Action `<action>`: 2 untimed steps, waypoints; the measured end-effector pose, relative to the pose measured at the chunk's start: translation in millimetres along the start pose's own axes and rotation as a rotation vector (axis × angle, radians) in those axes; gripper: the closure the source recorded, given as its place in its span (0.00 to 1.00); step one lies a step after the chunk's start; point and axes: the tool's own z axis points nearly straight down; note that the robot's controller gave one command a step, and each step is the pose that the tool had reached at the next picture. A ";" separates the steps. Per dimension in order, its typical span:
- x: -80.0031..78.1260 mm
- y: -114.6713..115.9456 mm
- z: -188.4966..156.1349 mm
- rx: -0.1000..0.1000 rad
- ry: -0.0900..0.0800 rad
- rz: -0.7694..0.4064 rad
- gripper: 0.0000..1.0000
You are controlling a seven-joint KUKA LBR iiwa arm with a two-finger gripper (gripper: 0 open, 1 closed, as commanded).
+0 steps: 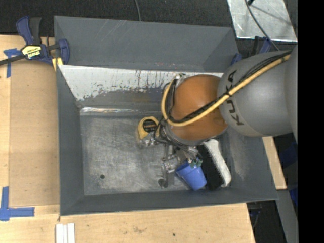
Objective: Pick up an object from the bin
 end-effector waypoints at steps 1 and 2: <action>-33.4 -17.6 -0.2 0.005 -0.008 -0.170 0.00; -57.9 -10.5 -5.8 0.001 -0.007 0.029 0.00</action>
Offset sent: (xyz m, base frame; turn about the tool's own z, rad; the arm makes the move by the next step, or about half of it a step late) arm 0.0671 0.0143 0.0103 0.0642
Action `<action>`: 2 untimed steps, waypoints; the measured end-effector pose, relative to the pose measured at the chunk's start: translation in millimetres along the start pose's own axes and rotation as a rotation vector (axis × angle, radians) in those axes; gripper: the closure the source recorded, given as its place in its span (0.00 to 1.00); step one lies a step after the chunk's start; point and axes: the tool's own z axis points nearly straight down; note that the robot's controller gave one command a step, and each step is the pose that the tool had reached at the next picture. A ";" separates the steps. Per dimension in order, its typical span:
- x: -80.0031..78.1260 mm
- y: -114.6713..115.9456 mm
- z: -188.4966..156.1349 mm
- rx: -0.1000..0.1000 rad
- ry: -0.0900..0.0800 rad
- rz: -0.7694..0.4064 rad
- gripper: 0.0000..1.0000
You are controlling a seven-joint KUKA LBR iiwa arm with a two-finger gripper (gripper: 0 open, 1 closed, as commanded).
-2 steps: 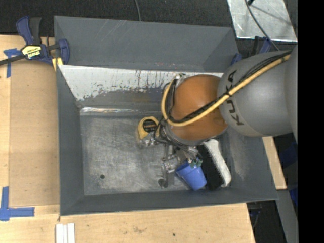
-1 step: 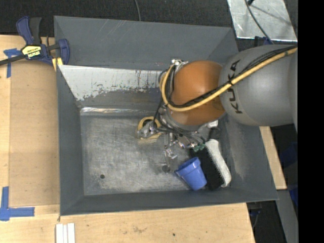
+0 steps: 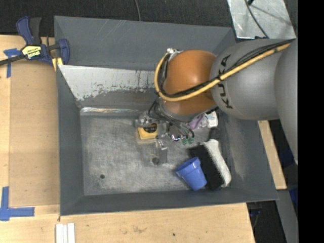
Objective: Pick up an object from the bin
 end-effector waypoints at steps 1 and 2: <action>-18.8 -21.8 -8.5 0.000 -0.002 -0.050 0.00; -48.7 -57.4 15.1 -0.006 -0.024 0.082 1.00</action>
Offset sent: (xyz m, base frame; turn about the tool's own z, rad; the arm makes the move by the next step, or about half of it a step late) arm 0.0495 -0.0494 -0.0398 0.0835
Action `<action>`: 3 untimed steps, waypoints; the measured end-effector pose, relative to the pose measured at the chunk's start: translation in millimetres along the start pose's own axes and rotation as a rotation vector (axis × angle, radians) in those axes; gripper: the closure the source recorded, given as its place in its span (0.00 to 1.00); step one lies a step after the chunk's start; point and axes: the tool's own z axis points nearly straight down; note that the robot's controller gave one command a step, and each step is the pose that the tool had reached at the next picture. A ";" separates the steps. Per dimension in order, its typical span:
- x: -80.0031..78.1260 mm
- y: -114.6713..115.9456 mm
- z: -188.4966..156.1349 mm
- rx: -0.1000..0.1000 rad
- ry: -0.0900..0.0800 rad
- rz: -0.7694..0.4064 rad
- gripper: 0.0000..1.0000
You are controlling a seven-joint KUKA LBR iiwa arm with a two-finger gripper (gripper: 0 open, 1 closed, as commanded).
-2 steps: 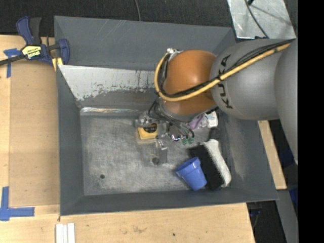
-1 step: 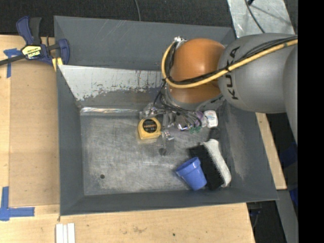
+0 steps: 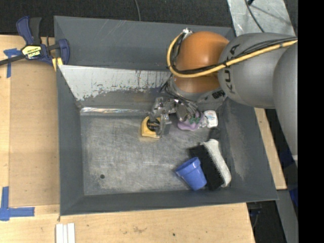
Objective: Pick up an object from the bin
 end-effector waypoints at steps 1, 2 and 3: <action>9.5 -4.8 19.4 0.009 0.011 0.002 0.00; 8.7 -6.1 18.5 0.009 0.007 0.006 1.00; 8.7 -6.1 18.4 0.009 0.007 0.007 1.00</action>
Offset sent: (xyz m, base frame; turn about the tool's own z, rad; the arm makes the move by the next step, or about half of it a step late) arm 0.0000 0.0000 0.0000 0.0000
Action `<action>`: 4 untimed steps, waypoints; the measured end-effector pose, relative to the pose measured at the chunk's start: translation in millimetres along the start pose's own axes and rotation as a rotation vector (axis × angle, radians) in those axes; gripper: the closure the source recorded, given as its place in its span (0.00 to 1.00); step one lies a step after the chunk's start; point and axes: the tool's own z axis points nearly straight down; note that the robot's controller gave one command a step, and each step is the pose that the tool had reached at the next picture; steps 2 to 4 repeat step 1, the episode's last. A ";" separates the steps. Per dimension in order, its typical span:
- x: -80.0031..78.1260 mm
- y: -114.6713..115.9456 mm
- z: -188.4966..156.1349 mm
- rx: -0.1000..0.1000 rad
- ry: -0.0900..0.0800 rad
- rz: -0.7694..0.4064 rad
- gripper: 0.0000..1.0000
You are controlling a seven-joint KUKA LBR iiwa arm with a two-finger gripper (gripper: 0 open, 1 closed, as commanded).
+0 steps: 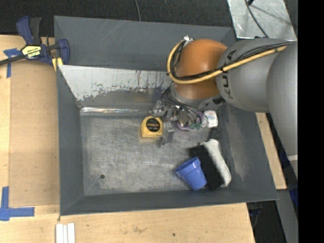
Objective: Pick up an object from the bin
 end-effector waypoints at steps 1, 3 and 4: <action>19.5 -30.7 -193.7 -0.002 0.021 -0.064 1.00; 19.5 -30.7 -193.7 -0.002 0.021 -0.064 1.00; 19.5 -30.7 -193.7 -0.002 0.021 -0.064 1.00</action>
Offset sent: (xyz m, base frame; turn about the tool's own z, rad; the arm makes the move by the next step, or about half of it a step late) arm 0.0000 0.0000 0.0000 0.0000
